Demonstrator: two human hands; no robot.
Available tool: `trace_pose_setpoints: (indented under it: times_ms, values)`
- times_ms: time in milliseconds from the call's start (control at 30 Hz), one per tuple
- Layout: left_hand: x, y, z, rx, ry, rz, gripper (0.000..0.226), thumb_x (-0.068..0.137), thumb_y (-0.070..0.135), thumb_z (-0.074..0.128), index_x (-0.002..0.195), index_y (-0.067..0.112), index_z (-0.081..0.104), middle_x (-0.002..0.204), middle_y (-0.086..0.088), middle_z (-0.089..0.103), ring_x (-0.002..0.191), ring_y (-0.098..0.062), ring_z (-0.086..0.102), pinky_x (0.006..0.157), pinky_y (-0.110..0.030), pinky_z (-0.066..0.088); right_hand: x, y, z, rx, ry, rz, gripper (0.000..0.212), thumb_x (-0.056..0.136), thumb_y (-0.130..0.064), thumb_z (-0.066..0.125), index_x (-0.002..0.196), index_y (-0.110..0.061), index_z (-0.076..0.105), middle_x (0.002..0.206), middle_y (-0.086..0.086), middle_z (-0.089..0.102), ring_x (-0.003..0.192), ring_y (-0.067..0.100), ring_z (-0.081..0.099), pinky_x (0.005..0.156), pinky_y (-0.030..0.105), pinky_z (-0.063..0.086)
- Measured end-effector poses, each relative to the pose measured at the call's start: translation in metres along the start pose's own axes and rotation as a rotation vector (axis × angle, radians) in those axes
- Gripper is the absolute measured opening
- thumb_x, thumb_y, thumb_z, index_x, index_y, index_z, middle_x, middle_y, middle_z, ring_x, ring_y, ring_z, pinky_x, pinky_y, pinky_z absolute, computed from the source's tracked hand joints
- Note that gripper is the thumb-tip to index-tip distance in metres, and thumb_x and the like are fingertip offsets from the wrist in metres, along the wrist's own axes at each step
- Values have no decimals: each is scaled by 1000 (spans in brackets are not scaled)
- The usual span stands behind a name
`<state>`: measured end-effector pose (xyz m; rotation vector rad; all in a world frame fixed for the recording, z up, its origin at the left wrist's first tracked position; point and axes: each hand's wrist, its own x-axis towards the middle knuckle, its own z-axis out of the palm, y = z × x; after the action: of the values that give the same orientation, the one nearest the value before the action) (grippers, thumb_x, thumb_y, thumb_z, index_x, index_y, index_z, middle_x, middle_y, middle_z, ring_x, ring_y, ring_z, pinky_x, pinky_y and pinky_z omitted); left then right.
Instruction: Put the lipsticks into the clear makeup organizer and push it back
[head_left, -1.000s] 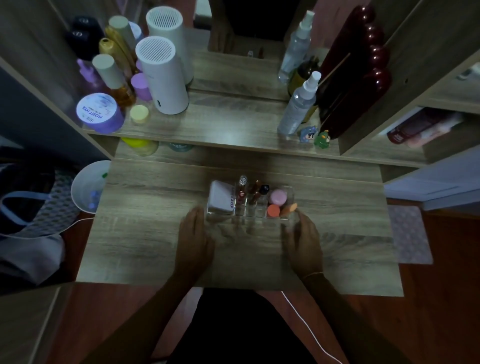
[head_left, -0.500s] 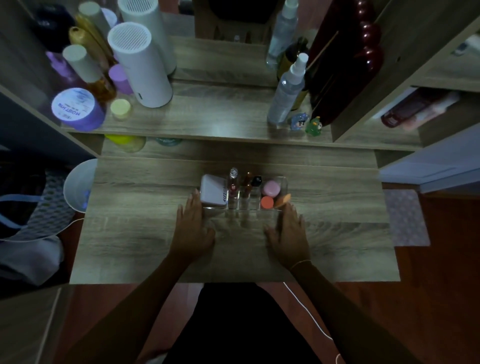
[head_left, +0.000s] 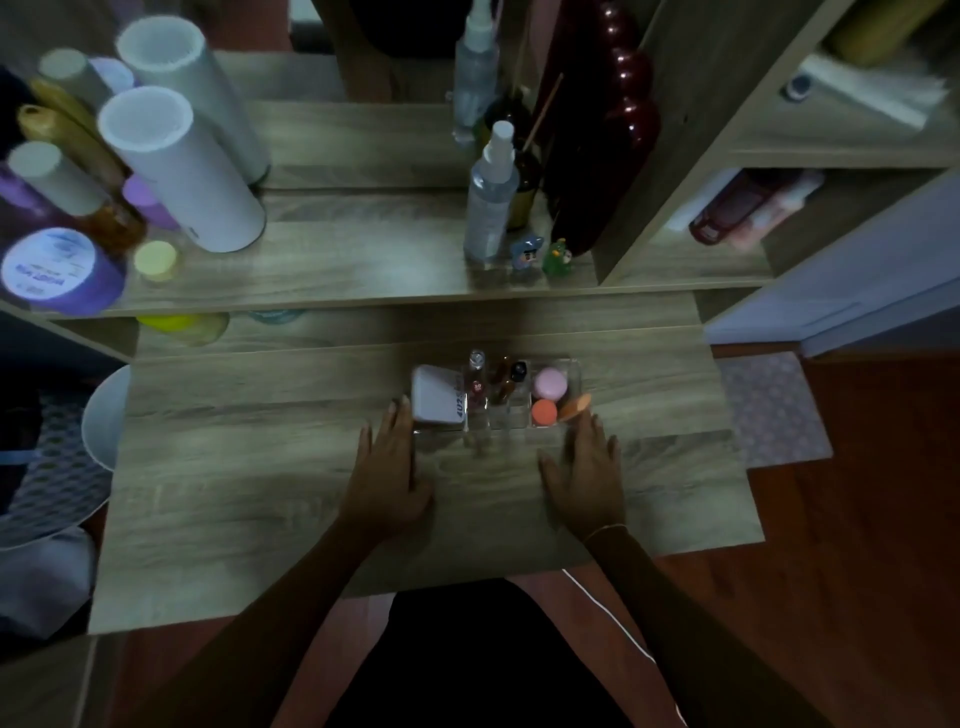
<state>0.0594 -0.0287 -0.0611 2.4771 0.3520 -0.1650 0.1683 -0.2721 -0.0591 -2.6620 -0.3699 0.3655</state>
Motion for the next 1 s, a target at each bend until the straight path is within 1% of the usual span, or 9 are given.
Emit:
trace_pose_setpoints:
  times_ms: [133, 200, 333, 400, 500, 600, 733, 867, 1000]
  values:
    - [14, 17, 12, 33, -44, 71, 94, 79, 39, 58, 150, 12, 2, 159, -12, 11, 146, -22, 3, 117, -45, -7, 7, 22, -16, 18, 46, 26, 74, 88, -39, 56, 145, -7, 21, 151, 18, 33, 144, 33, 21, 119, 54, 11]
    - [21, 27, 18, 38, -53, 86, 96, 78, 41, 58, 150, 13, 0, 160, -10, 10, 146, -20, -1, 116, -45, -6, 11, 33, -24, 11, 57, 38, 74, 88, -38, 57, 145, -7, 22, 151, 19, 34, 143, 34, 21, 118, 55, 12]
    - [35, 48, 31, 47, -56, 99, 97, 77, 45, 57, 149, 12, 1, 159, -11, 13, 143, -14, -7, 117, -48, -3, 20, 55, -36, -5, 61, 47, 72, 89, -41, 56, 144, -9, 23, 152, 18, 32, 144, 36, 19, 117, 57, 15]
    - [42, 58, 36, 55, -75, 98, 98, 77, 47, 56, 150, 11, 2, 159, -12, 12, 145, -16, -6, 117, -48, -3, 25, 65, -41, -18, 56, 52, 72, 89, -43, 54, 145, -9, 23, 153, 18, 29, 144, 35, 17, 117, 58, 15]
    - [52, 73, 41, 40, -84, 83, 97, 78, 49, 56, 150, 15, 1, 160, -10, 11, 147, -22, 0, 118, -46, -6, 35, 77, -49, -29, 47, 58, 75, 90, -46, 52, 146, -10, 19, 155, 17, 25, 145, 35, 13, 118, 57, 11]
    - [60, 86, 43, 57, -78, 74, 98, 79, 47, 57, 150, 15, -3, 160, -11, 12, 146, -26, 6, 119, -51, -2, 44, 86, -57, -30, 48, 60, 75, 90, -47, 51, 146, -10, 18, 155, 17, 25, 145, 35, 12, 117, 58, 11]
    - [68, 97, 44, 70, -75, 78, 97, 84, 48, 53, 149, 13, -8, 161, -11, 6, 147, -24, 2, 120, -53, 0, 54, 91, -64, -21, 54, 59, 75, 90, -46, 51, 147, -10, 16, 155, 17, 25, 145, 35, 12, 118, 56, 9]
    - [74, 103, 46, 103, -54, 83, 91, 86, 49, 50, 150, 12, -3, 160, -11, 9, 147, -22, 1, 120, -51, -3, 62, 96, -68, -23, 43, 31, 75, 90, -43, 53, 147, -13, 16, 156, 15, 23, 145, 34, 12, 118, 57, 10]
    - [74, 107, 47, 97, -53, 83, 89, 87, 49, 50, 150, 12, 0, 159, -11, 15, 147, -22, 4, 120, -51, -3, 68, 97, -70, -23, 40, 21, 75, 89, -40, 55, 146, -13, 15, 156, 14, 24, 145, 35, 14, 117, 59, 13]
